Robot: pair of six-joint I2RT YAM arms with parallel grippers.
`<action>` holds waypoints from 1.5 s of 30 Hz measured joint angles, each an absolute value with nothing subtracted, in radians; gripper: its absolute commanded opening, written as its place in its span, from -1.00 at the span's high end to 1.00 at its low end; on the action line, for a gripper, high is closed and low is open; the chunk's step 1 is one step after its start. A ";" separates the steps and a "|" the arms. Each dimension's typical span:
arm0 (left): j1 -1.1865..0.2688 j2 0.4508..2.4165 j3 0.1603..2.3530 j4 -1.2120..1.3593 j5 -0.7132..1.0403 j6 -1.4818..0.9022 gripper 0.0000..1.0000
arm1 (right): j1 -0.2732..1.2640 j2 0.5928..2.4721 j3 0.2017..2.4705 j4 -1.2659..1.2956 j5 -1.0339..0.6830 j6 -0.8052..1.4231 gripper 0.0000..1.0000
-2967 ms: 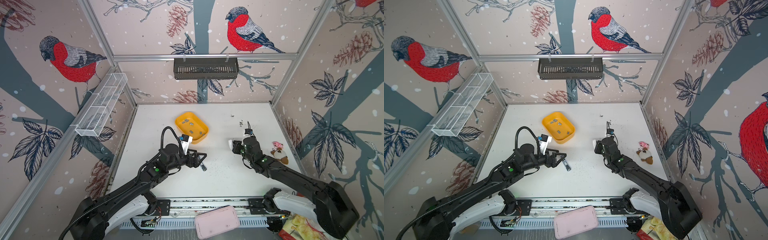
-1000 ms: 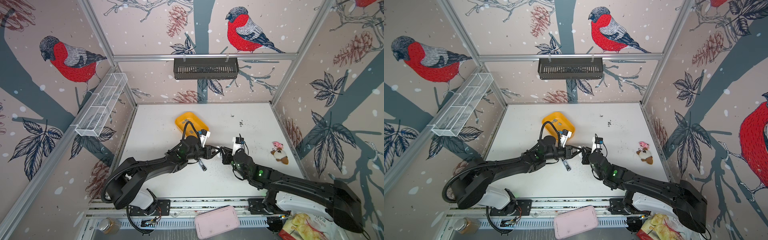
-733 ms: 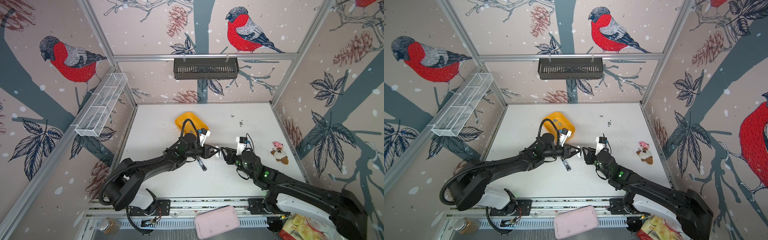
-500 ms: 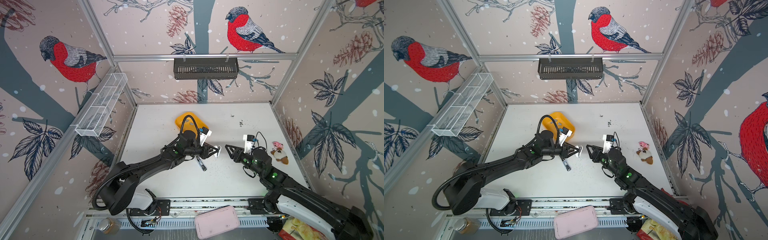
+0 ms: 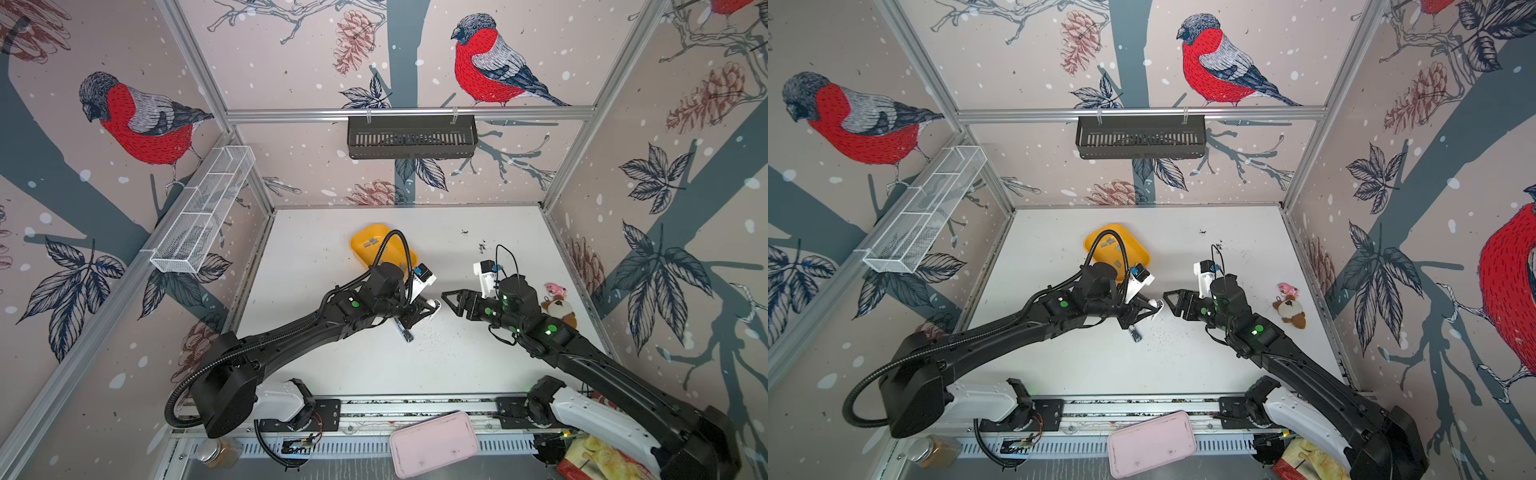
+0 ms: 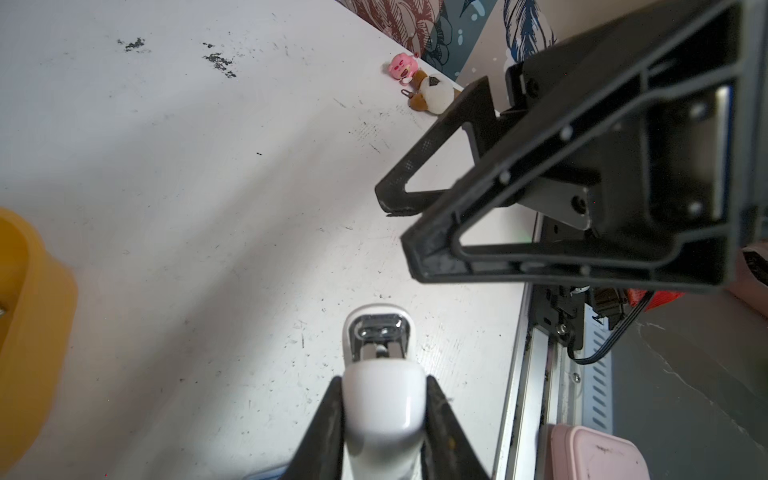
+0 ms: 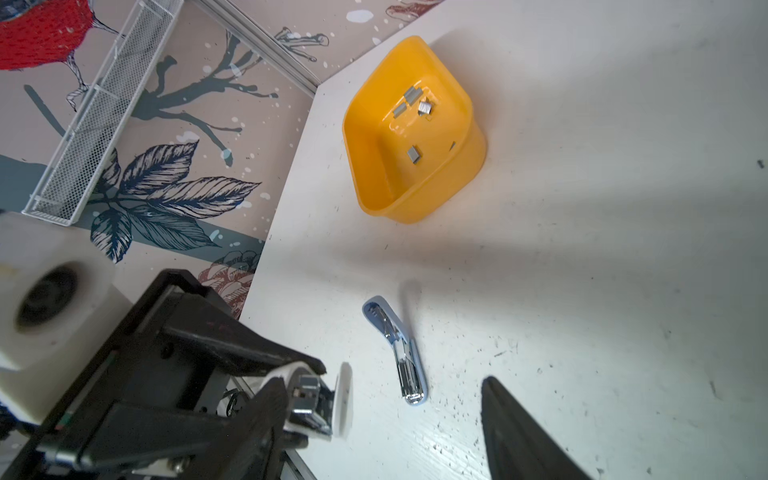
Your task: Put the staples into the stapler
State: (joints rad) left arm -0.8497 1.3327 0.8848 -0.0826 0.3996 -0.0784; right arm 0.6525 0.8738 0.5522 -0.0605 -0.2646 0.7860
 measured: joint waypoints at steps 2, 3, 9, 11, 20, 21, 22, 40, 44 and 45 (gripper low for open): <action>-0.854 1.332 0.878 -0.079 0.400 -0.078 0.59 | 0.658 0.881 0.539 -0.051 -0.271 0.787 -0.58; -0.854 1.330 0.872 -0.079 0.399 -0.078 0.59 | 0.660 0.886 0.535 -0.044 -0.274 0.789 -0.59; -0.854 1.330 0.863 -0.068 0.399 -0.079 0.62 | 0.667 0.937 0.530 -0.012 -0.281 0.791 -0.59; -0.854 1.330 0.863 -0.061 0.398 -0.079 0.62 | 0.669 0.953 0.530 -0.004 -0.283 0.791 -0.59; -0.854 1.316 0.850 -0.047 0.387 -0.083 0.66 | 0.673 0.986 0.531 -0.006 -0.258 0.790 -0.59; -0.854 1.313 0.848 -0.044 0.385 -0.085 0.67 | 0.672 0.988 0.531 -0.006 -0.257 0.790 -0.59; -0.854 1.311 0.846 -0.042 0.383 -0.094 0.67 | 0.670 0.991 0.531 -0.005 -0.256 0.790 -0.59; -0.854 1.286 0.821 -0.027 0.390 -0.106 0.68 | 0.628 0.919 0.485 0.014 -0.212 0.865 -0.60; -0.854 1.283 0.817 -0.019 0.390 -0.107 0.67 | 0.622 0.885 0.477 0.055 -0.232 0.867 -0.62; -0.854 1.283 0.817 -0.019 0.390 -0.108 0.68 | 0.622 0.882 0.477 0.063 -0.240 0.867 -0.62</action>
